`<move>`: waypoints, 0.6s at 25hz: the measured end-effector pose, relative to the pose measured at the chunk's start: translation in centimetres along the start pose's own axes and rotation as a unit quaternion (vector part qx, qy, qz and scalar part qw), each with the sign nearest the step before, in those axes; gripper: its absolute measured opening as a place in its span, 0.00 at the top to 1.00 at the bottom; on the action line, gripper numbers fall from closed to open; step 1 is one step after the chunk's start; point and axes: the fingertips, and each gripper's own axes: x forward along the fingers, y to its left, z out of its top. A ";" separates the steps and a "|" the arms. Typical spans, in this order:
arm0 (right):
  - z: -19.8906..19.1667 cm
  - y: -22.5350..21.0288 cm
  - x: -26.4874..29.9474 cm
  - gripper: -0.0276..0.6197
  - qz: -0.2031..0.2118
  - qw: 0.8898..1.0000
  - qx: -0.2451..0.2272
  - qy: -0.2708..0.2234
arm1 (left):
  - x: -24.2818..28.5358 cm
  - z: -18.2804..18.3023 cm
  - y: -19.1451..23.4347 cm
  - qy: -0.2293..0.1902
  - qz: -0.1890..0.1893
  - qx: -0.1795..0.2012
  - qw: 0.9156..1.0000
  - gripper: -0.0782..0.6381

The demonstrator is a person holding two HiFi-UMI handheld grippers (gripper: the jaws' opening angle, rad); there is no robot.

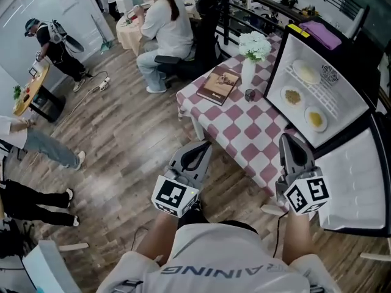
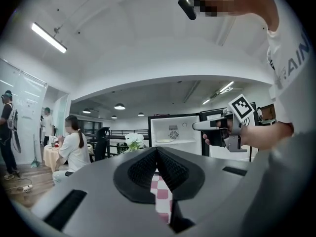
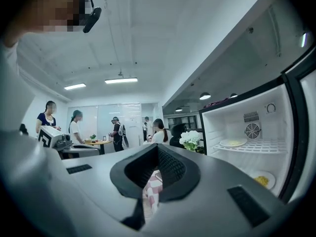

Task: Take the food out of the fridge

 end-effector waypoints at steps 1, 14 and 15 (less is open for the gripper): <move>0.1 0.3 1.1 0.93 -0.008 1.000 -0.001 0.001 | 0.4 0.0 1.3 -0.001 -0.008 -0.002 1.000 0.88; 0.3 2.3 9.6 0.93 -0.114 0.993 -0.005 0.010 | 5.9 0.5 12.5 -0.019 -0.108 -0.018 0.994 0.88; 0.2 1.9 9.4 0.93 -0.125 0.992 -0.006 0.012 | 6.5 0.6 12.5 -0.021 -0.118 -0.020 0.993 0.88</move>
